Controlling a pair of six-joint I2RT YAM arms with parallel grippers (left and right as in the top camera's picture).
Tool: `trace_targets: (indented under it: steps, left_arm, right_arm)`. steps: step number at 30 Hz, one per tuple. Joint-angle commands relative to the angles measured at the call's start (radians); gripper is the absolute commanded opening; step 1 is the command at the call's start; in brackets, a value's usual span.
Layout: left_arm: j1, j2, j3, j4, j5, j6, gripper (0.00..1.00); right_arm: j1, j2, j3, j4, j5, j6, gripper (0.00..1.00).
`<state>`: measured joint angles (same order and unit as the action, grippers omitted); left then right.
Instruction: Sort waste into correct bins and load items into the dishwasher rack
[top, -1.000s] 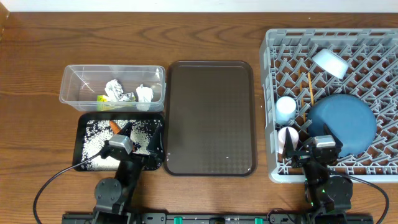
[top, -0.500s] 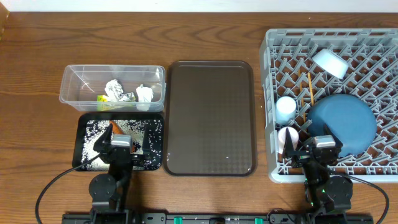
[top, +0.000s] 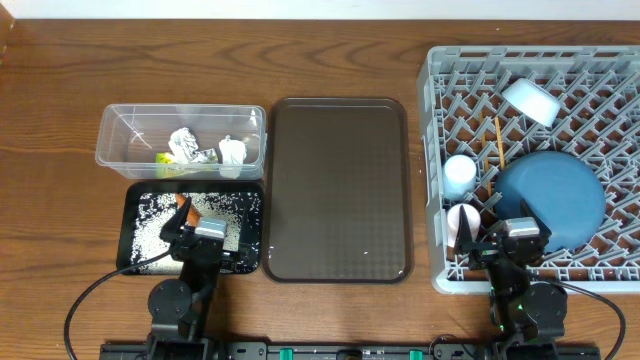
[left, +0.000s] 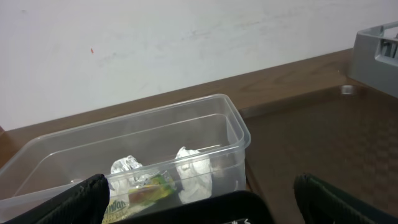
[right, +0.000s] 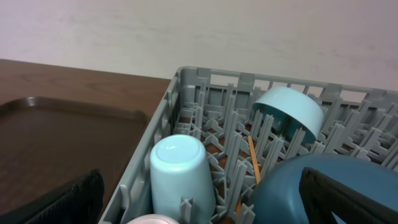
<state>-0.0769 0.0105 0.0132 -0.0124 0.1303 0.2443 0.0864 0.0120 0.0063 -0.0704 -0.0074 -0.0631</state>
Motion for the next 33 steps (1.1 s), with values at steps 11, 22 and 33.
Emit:
trace_targets:
  steps: [11,22,33]
  left_arm:
    - [-0.004,-0.009,-0.009,-0.043,0.007,-0.044,0.97]
    - [-0.004,-0.009,-0.009,0.008,-0.083,-0.190,0.96]
    - [-0.004,-0.009,-0.009,-0.055,-0.083,-0.190,0.96]
  right_arm:
    - [0.006,-0.007,-0.001,-0.004,-0.003,-0.013,0.99]
    - [0.006,-0.007,-0.001,-0.004,-0.003,-0.013,0.99]
    - [0.006,-0.007,-0.001,-0.004,-0.003,-0.013,0.99]
